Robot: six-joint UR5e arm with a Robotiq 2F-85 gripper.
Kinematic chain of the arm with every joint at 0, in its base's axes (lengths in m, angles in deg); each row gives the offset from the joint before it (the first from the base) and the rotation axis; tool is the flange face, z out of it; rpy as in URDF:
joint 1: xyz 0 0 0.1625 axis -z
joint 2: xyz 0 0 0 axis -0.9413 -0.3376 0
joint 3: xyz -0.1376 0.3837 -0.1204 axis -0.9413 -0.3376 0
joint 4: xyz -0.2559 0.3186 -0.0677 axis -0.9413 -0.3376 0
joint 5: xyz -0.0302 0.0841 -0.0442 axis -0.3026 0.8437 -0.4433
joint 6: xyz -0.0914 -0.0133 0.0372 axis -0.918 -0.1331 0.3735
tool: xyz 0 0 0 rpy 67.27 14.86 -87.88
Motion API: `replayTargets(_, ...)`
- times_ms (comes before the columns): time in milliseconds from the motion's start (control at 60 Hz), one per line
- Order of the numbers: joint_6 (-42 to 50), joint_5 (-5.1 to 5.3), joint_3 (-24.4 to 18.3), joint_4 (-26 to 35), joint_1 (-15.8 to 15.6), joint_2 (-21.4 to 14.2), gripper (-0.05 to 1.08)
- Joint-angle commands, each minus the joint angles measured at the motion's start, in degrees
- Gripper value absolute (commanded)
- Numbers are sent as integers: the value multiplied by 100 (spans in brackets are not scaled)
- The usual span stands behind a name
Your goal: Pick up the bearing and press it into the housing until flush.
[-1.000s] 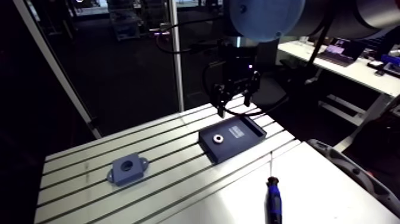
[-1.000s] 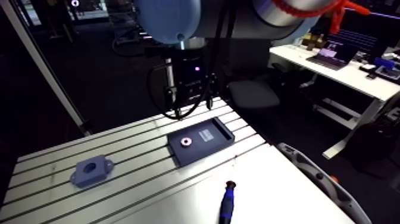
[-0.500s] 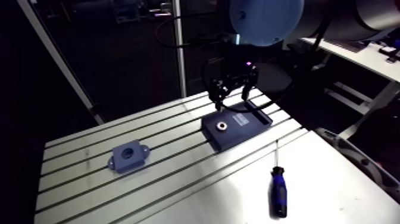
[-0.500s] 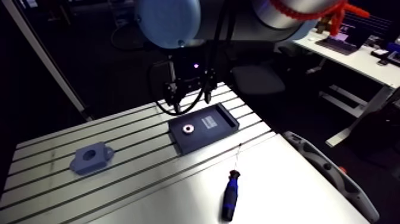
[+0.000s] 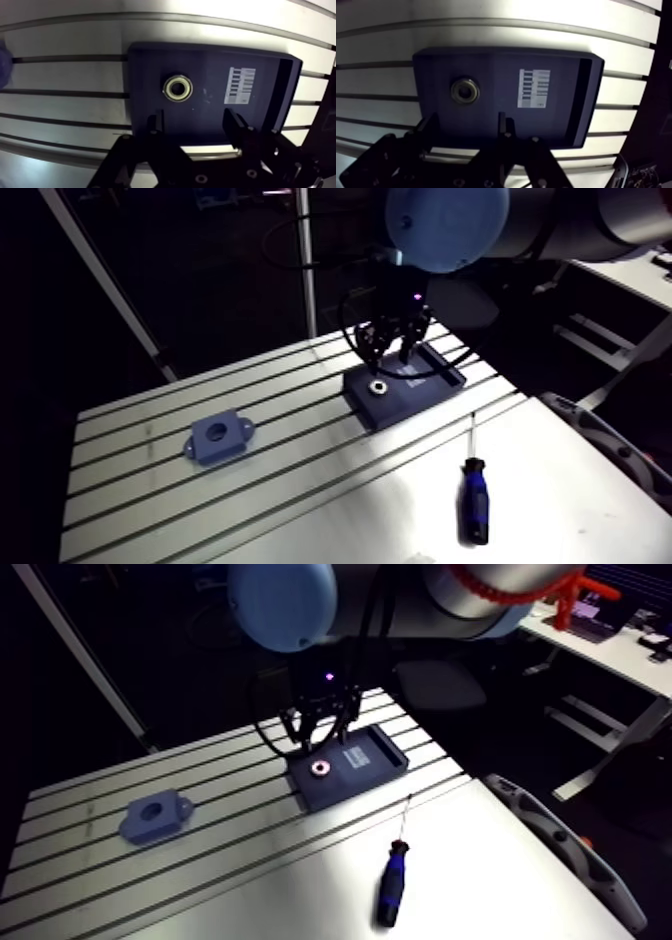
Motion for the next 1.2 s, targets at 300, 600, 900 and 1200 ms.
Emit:
replayTargets(300,58,-27,155,-406,-123,234,36)
replayTargets(600,138,-27,165,-442,-172,313,35)
replayTargets(900,128,-44,165,-583,-170,373,36)
replayTargets(1200,129,-44,174,-608,-170,437,36)
